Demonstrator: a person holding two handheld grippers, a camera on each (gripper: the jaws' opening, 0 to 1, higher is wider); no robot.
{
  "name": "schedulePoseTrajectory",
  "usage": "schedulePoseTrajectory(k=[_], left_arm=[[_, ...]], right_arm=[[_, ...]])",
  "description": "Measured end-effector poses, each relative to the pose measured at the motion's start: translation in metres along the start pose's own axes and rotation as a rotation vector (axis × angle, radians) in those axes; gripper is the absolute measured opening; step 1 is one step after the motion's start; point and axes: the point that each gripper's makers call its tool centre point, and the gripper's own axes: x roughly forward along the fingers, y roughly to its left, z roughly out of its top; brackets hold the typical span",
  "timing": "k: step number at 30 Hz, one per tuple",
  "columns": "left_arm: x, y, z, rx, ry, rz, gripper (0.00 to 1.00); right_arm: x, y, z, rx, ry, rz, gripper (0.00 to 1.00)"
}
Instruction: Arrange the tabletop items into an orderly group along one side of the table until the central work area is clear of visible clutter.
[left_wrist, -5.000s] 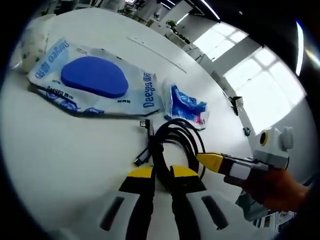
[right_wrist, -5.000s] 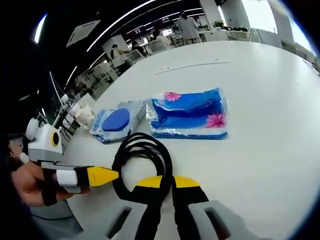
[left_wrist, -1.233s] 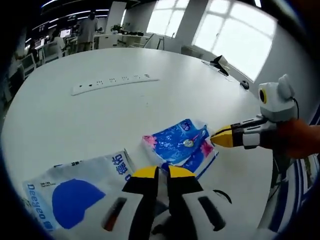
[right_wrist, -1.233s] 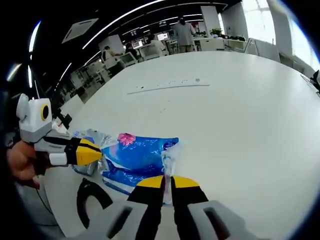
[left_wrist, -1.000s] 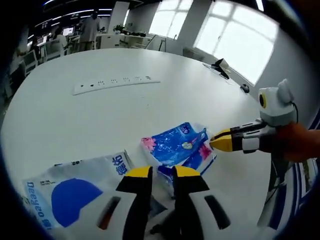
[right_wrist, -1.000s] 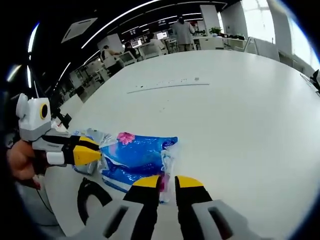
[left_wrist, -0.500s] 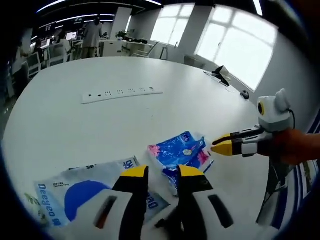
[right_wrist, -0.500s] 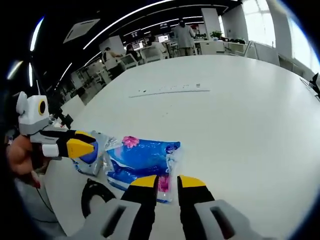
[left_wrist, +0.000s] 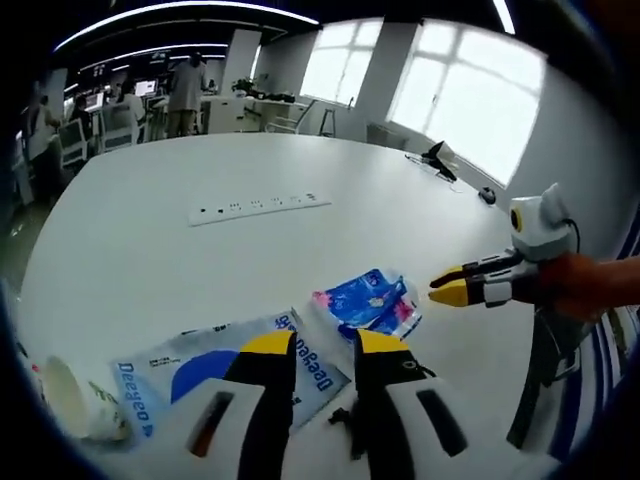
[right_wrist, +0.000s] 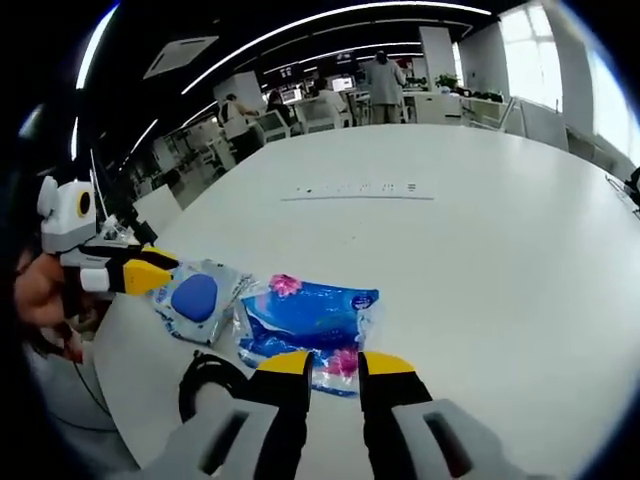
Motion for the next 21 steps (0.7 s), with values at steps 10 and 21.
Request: schedulePoseTrajectory(k=[10, 21], left_arm=[[-0.044, 0.01, -0.019, 0.012, -0.034, 0.025, 0.21], [-0.121, 0.034, -0.051, 0.042, -0.051, 0.086, 0.29]], right_arm=[[-0.014, 0.025, -0.006, -0.065, -0.012, 0.041, 0.19], [-0.043, 0.051, -0.022, -0.121, -0.044, 0.097, 0.3]])
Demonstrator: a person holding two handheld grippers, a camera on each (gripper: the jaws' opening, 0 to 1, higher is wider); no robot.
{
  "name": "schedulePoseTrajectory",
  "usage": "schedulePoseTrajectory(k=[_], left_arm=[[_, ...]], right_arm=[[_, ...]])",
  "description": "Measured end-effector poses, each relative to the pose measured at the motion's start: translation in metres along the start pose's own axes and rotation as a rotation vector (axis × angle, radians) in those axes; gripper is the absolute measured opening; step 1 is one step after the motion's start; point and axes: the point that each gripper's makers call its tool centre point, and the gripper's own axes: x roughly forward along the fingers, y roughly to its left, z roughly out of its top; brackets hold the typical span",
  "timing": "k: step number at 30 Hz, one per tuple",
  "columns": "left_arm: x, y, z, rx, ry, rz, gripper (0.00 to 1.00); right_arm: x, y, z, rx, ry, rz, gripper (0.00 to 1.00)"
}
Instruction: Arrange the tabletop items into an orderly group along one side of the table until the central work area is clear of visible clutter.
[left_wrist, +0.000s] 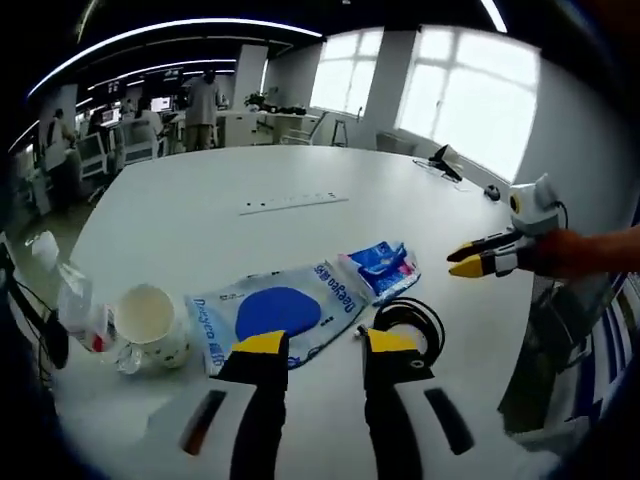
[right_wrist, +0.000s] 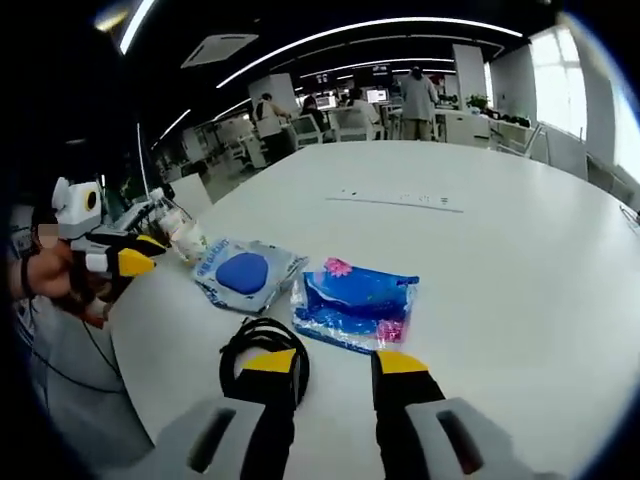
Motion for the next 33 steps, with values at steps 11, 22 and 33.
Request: schedulePoseTrajectory(k=[11, 22, 33], left_arm=[[-0.078, 0.051, -0.01, -0.013, -0.05, 0.096, 0.36], [-0.135, 0.078, -0.025, -0.009, -0.066, 0.127, 0.47], [-0.172, 0.093, -0.028, -0.014, -0.106, 0.136, 0.6]], right_arm=[[-0.031, 0.035, -0.005, -0.068, -0.019, 0.059, 0.4], [-0.049, 0.055, -0.003, -0.069, -0.047, 0.122, 0.55], [-0.07, 0.086, 0.002, -0.143, -0.055, 0.192, 0.7]])
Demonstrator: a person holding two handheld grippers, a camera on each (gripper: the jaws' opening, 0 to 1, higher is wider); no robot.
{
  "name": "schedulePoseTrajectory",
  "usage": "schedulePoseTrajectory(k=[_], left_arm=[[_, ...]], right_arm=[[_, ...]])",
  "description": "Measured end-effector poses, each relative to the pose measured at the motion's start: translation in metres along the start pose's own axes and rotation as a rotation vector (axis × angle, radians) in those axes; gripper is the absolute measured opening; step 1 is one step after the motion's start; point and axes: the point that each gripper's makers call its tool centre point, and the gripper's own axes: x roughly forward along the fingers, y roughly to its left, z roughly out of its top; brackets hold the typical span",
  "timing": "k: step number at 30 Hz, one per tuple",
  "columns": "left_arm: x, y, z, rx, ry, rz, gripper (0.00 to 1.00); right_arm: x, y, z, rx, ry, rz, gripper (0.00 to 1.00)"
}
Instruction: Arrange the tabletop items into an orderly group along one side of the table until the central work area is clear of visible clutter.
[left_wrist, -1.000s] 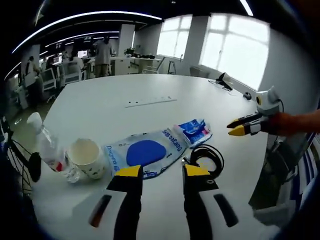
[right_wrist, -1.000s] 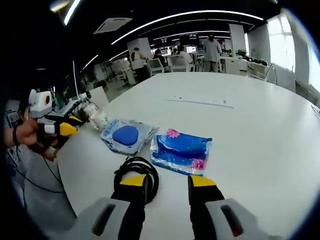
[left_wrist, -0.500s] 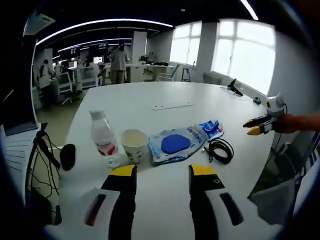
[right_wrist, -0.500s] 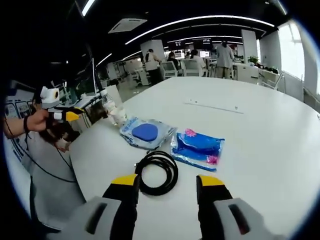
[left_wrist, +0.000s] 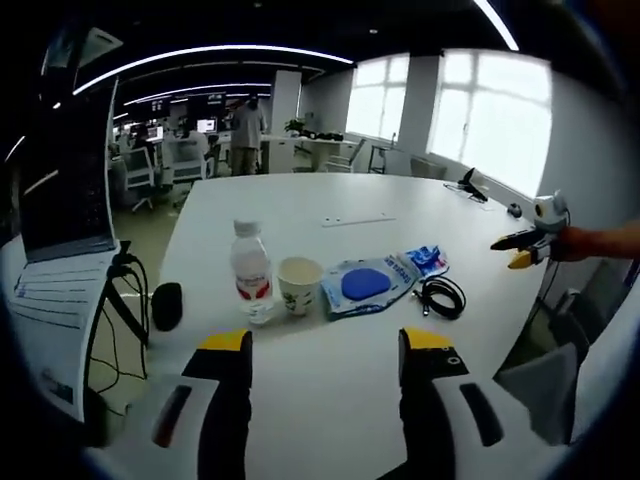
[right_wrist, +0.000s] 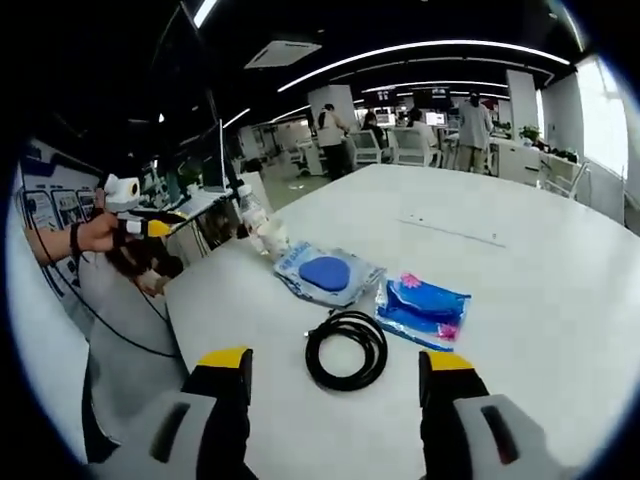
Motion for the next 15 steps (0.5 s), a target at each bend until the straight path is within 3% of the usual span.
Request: schedulePoseTrajectory(k=[10, 15], left_arm=[[-0.019, 0.017, -0.004, -0.011, -0.015, 0.02, 0.67], [-0.021, 0.016, -0.005, -0.017, -0.015, 0.027, 0.69]], right_arm=[[0.0, 0.015, 0.002, -0.029, -0.001, 0.039, 0.77], [0.002, 0.017, -0.001, -0.043, 0.014, 0.057, 0.79]])
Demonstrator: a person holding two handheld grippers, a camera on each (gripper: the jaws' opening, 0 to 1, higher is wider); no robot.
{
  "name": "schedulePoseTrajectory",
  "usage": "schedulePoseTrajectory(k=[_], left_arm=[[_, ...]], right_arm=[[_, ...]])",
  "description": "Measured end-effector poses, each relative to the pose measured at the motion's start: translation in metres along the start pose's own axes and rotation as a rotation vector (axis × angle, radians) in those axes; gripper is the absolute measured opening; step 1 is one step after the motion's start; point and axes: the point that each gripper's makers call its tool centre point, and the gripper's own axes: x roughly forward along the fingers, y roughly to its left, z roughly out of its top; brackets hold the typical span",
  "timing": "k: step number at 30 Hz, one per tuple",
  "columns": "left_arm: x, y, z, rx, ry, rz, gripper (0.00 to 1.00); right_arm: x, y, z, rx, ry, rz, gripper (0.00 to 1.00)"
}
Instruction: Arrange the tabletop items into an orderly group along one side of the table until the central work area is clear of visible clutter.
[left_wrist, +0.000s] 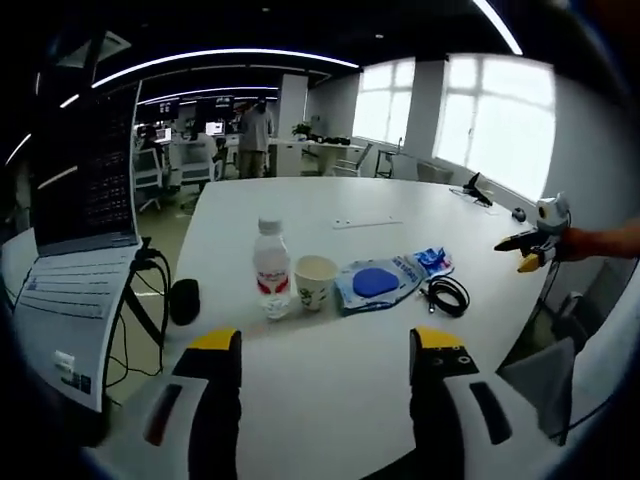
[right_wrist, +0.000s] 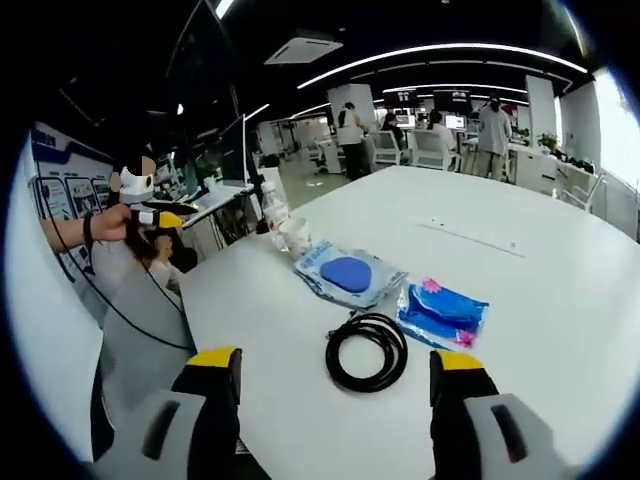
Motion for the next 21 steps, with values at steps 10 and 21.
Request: schedulePoseTrajectory(k=[10, 21], left_arm=[[-0.006, -0.014, 0.006, -0.007, -0.005, -0.005, 0.7], [-0.008, -0.021, 0.005, -0.024, -0.003, -0.006, 0.69]], right_arm=[[0.002, 0.0, -0.004, 0.014, 0.01, 0.0, 0.78], [0.002, 0.0, -0.003, 0.035, 0.004, -0.007, 0.77]])
